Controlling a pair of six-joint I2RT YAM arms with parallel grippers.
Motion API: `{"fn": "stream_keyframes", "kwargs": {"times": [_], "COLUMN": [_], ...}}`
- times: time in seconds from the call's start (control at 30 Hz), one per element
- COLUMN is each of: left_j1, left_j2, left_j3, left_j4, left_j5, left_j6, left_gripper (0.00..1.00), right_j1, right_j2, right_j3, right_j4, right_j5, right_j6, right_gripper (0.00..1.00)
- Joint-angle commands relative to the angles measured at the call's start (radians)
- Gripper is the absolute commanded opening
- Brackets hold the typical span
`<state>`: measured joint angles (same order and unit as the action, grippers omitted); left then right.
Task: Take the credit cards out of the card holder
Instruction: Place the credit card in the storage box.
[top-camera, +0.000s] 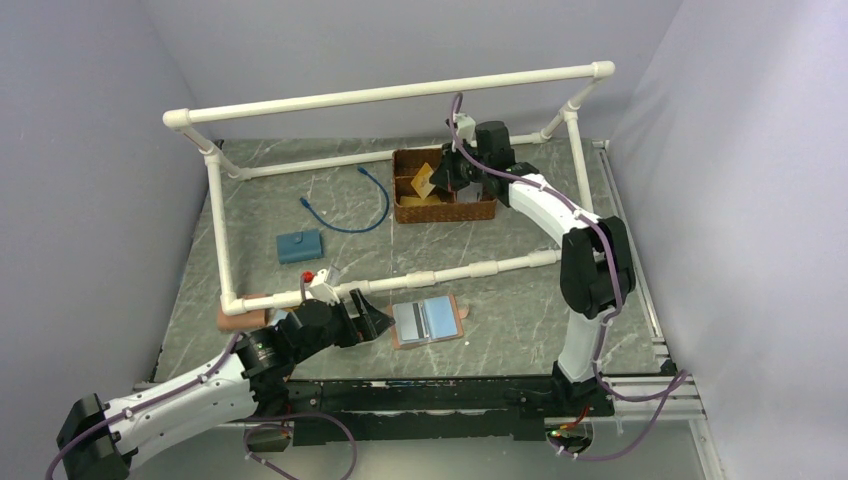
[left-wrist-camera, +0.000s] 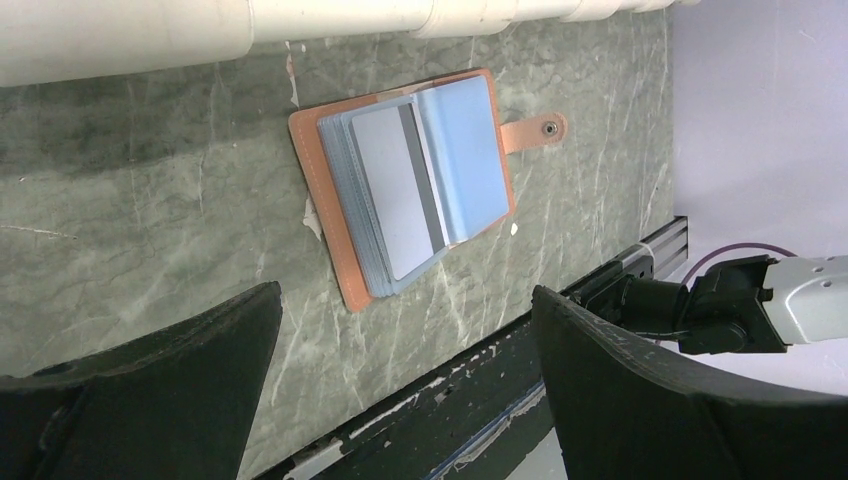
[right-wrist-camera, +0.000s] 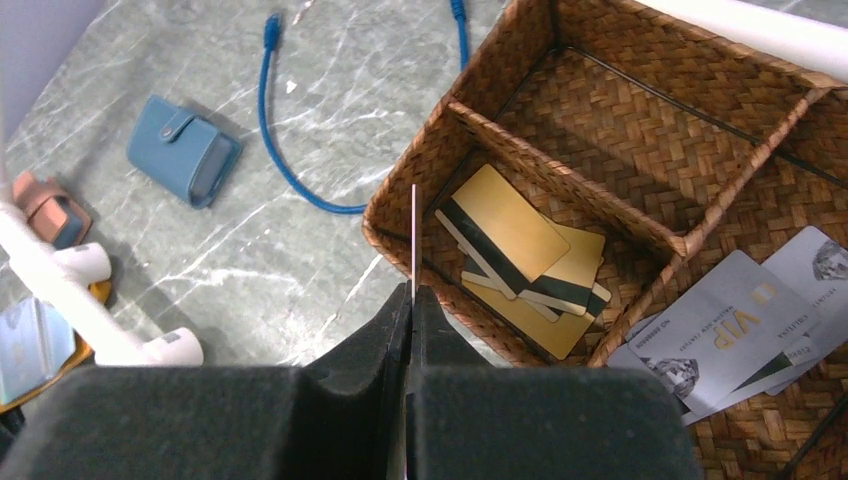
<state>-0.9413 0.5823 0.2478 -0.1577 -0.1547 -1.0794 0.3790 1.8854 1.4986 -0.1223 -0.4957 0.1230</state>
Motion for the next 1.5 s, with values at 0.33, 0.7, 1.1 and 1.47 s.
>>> {"fn": "stream_keyframes", "kwargs": {"times": [0.33,0.7,1.1,1.47], "left_j1": [0.002,0.002,0.002,0.002], "left_j2": [0.002,0.017,0.008,-0.02], "left_j3": [0.008,0.013,0.021,0.02], "left_j4": [0.002,0.004,-0.016,-0.04], "left_j5": [-0.025,-0.027,-0.029,-0.029], "left_j6": [-0.019,-0.018,-0.02,-0.029], "left_gripper": [0.99,0.99,1.0,1.0], "right_j1": [0.038,0.04,0.04,0.04], "right_j2": [0.025,0.065,0.073,0.053], "right_j3": [0.039,0.051,0.017,-0.023], "right_j4": [0.058,0.066,0.075,0.054], "right_j5": [0.163,0.21,0.25,0.389], "right_j6": [0.109,0.181,0.199,0.133], "right_gripper": [0.0,0.0,0.04,0.26]}}
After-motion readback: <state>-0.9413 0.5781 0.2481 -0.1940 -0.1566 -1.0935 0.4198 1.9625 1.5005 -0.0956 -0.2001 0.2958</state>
